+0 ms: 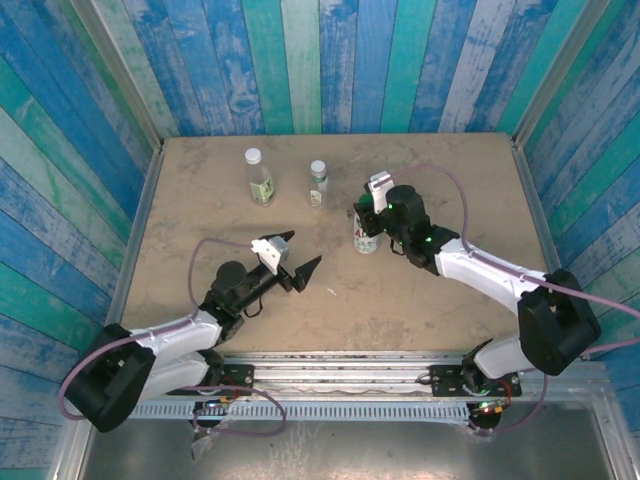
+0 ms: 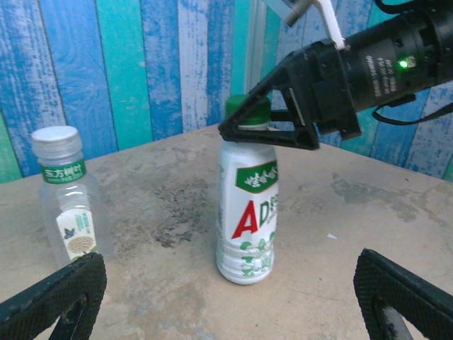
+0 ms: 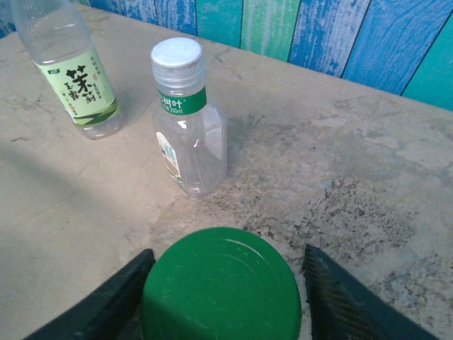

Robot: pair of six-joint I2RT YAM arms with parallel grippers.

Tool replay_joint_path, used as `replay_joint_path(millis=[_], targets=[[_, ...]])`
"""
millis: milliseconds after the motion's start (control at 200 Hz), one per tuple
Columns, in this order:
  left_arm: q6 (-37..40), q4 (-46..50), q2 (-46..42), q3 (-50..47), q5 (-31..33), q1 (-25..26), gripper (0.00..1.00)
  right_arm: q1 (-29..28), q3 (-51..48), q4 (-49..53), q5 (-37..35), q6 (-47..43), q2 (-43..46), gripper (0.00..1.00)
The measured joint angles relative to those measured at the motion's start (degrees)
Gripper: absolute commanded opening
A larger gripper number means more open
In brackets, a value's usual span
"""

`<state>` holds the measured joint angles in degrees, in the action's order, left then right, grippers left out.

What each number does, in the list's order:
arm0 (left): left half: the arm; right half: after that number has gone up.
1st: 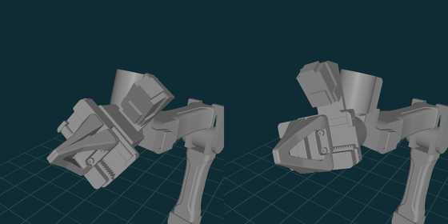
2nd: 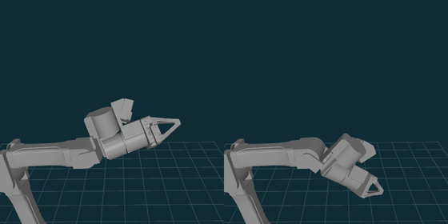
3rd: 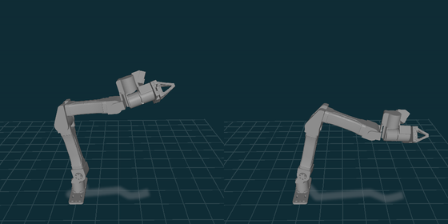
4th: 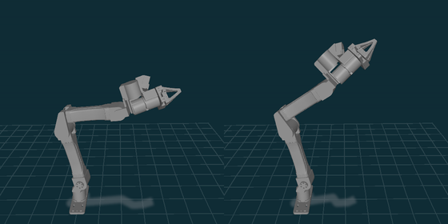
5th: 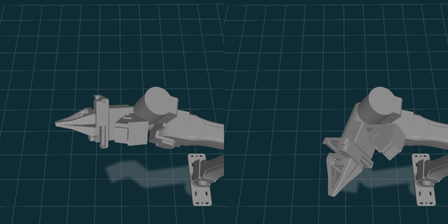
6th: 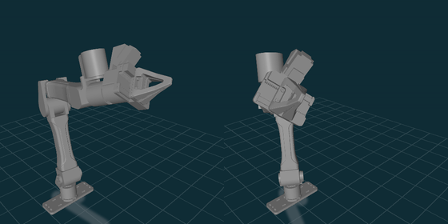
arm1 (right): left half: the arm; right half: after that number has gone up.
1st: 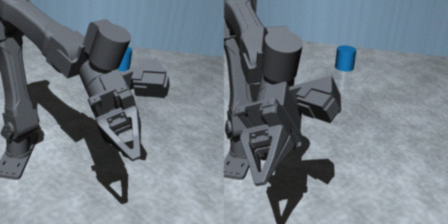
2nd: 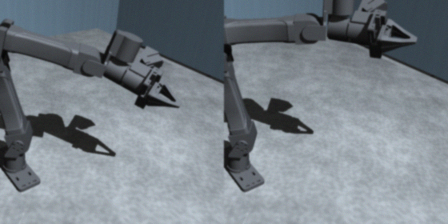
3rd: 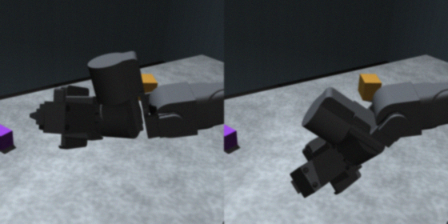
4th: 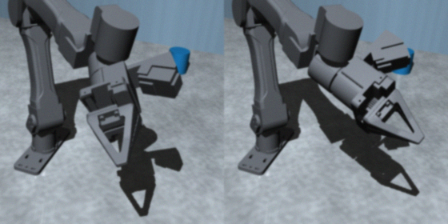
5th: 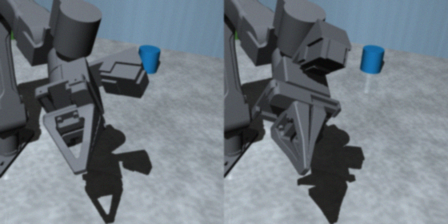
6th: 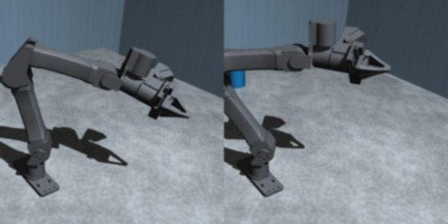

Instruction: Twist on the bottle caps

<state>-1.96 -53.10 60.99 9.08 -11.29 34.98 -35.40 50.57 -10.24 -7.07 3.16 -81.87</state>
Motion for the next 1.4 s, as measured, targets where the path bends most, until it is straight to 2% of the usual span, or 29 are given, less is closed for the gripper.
replay_joint_path(millis=[185, 310, 531, 611, 756, 861, 996, 1096, 1312, 1397], targets=[[1.44, 5.33, -3.63, 1.11, 6.62, 0.0, 0.94, 0.04, 0.02, 1.79, -0.09, -0.5, 5.14, 0.8], [3.15, 6.8, -6.43, 1.64, 10.49, -0.02, 0.94, 0.39, 0.0, 2.51, -1.46, -1.25, 10.19, 0.86], [6.99, 9.77, -8.68, 2.67, 18.64, -0.76, 0.94, 6.12, -6.36, 1.01, -7.43, -3.96, 21.79, 0.95], [7.37, 9.99, -8.68, 2.75, 20.76, -4.35, 0.94, 8.68, -12.46, -1.6, -11.89, -5.64, 26.01, 0.97], [3.37, 9.05, -7.87, 2.08, 22.47, -16.39, 0.94, 14.69, -25.2, -8.39, -17.75, -7.39, 29.66, 0.99], [1.01, 8.94, -6.38, 1.66, 23.08, -23.61, 0.94, 20.13, -32.04, -12.15, -18.4, -7.06, 28.68, 0.99], [-0.07, 5.62, 0.85, 1.64, 23.1, -27.61, 0.94, 25.24, -36.79, -19.1, -16.28, -5.46, 24.96, 1.0], [-0.85, 2.38, 7.82, 1.6, 22.29, -30.97, 0.94, 26.84, -37.16, -24.44, -14.8, -5.31, 19.52, 1.0], [-1.27, -7.65, 17.44, 1.42, 20.9, -33.94, 0.94, 28.7, -35.82, -34.32, -10.14, -5.49, 7.78, 1.0], [-1.33, -8.44, 21.44, 1.99, 20.02, -34.67, 0.94, 29.88, -34.38, -36.83, -7.37, -5.49, 3.54, 1.0]])
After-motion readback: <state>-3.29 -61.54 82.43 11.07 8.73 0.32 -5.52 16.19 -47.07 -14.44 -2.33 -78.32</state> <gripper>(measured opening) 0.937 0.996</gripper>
